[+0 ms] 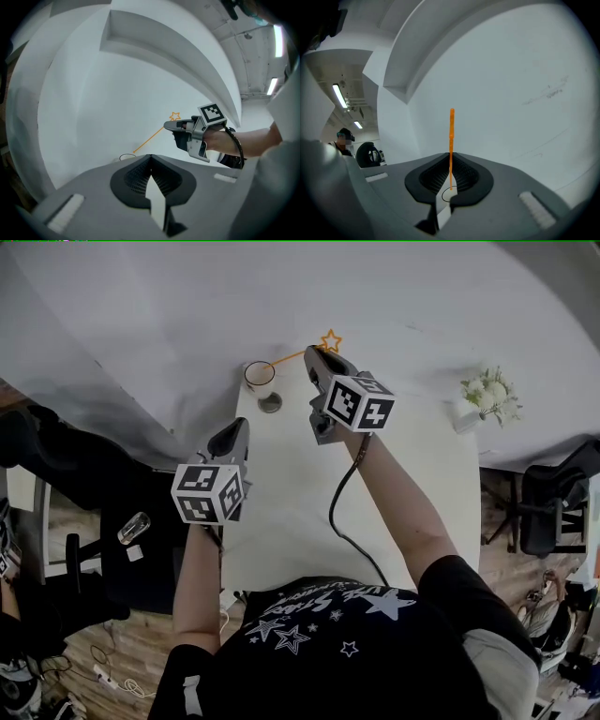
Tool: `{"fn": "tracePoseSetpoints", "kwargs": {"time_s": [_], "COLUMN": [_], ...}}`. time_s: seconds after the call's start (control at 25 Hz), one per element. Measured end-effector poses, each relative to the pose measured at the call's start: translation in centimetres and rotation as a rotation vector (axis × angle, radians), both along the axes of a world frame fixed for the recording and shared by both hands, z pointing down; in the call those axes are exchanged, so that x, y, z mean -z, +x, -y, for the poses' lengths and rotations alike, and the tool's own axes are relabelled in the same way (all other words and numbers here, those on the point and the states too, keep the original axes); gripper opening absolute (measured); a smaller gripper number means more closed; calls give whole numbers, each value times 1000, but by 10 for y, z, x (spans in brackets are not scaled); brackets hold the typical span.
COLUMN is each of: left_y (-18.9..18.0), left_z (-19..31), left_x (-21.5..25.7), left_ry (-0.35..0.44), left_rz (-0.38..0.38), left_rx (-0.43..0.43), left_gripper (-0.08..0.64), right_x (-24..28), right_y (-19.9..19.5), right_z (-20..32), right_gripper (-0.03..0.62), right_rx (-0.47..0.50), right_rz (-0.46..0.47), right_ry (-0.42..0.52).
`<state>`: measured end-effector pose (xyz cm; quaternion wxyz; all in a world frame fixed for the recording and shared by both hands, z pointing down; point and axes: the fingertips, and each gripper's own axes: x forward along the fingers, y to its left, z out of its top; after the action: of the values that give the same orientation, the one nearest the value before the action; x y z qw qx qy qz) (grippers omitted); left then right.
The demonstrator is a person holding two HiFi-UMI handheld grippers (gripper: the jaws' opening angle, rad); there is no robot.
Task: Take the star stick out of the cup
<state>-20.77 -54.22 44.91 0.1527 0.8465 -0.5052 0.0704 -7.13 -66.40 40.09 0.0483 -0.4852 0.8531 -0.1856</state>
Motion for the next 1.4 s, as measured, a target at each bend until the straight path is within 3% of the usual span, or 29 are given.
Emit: {"fn": "tracePoseSetpoints", "kwargs": {"time_s": [0.28, 0.72, 0.88, 1.4], "left_y": [18, 64, 84, 143], "left_z": [-33, -90, -114, -203], "left_x": [35, 60, 55, 35], "left_ry": [66, 108, 105, 50], "left_rz": [37, 87, 112, 81], "left_rx": [2, -37, -54, -86], "left_gripper": [3, 3, 3, 3], "right_x": [32, 26, 24, -5], "right_y": [24, 65, 85, 156], "right_z": [-50, -132, -163, -266], "right_gripper": [32, 32, 32, 32], "right_rx": [14, 27, 19, -21], "right_rz": [4, 18, 13, 10], "right_ry": [36, 1, 6, -57]}}
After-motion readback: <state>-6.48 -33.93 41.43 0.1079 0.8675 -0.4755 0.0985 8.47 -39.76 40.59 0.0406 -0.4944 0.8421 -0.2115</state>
